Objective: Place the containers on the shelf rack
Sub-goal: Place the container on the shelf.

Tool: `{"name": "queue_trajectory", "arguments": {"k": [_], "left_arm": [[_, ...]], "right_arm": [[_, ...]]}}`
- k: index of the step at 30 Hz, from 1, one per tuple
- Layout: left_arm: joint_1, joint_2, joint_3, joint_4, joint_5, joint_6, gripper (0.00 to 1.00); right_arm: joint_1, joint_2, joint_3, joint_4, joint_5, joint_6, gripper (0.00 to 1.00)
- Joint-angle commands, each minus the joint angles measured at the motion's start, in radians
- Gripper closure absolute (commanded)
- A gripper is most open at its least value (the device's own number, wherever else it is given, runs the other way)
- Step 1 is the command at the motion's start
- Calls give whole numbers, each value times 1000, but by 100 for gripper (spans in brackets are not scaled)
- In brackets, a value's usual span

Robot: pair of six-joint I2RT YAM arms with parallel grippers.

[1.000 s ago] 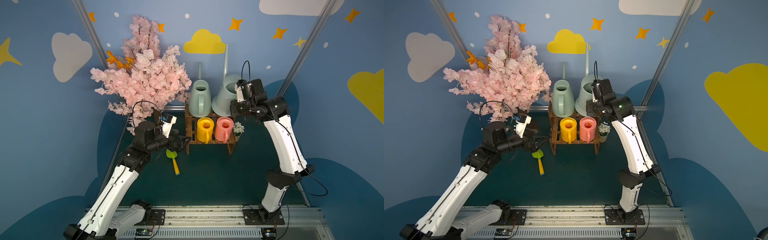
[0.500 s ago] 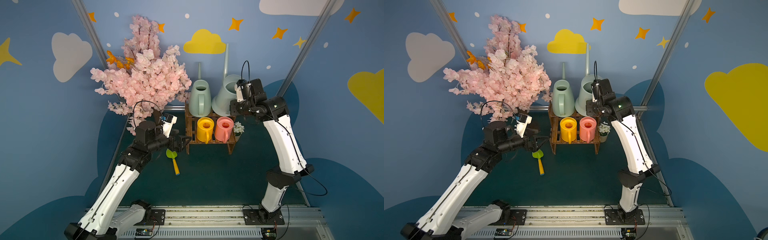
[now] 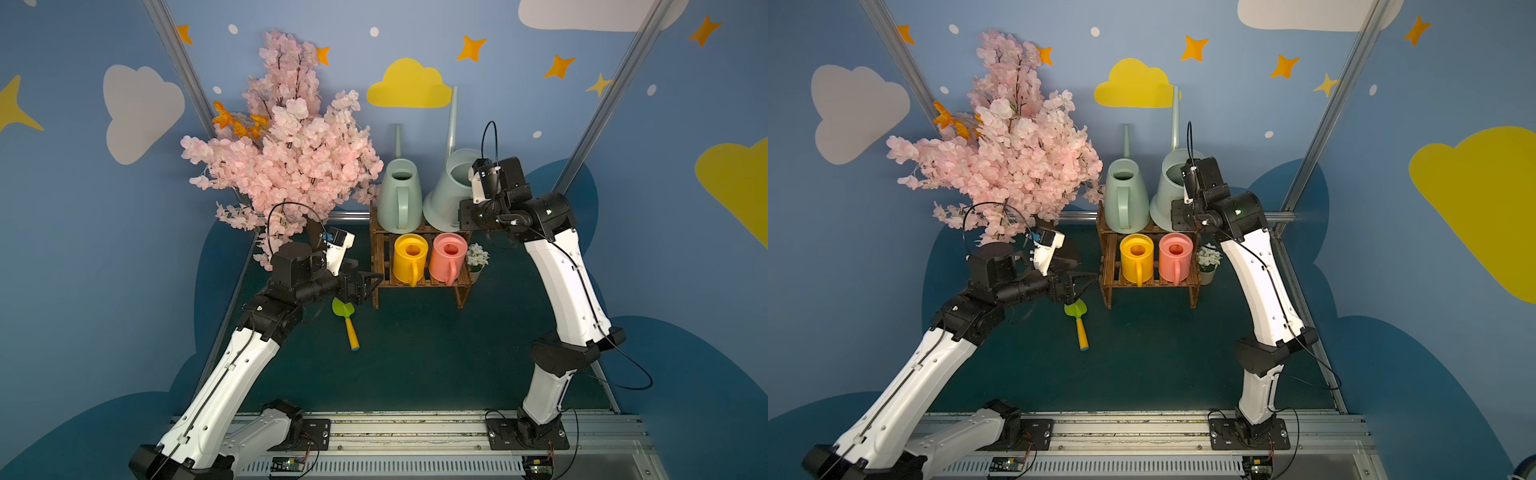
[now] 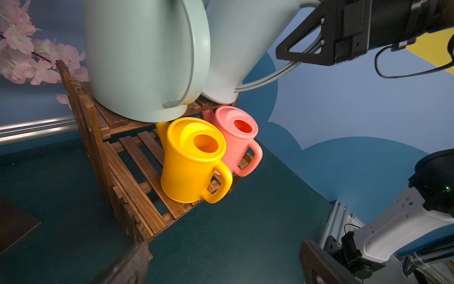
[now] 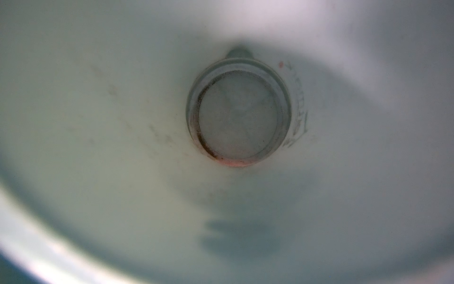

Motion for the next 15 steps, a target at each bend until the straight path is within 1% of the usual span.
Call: {"name": "queue_trajectory", "arguments": {"k": [1,5,10,15], "left_arm": [[4,6,-10,22,17,-1,0],[4,9,-11,25,18,-4,0],[5,12,-17,34,21,-11,0],[5,20,-19,44,27,-18,0]], "right_arm": [[-7,28,-1,-64,55,17,87],[-6,10,0,-60,56,20,87],[8,-16,1,-61,71,21,91],[14,-32,0,-57,101,19,89]]}}
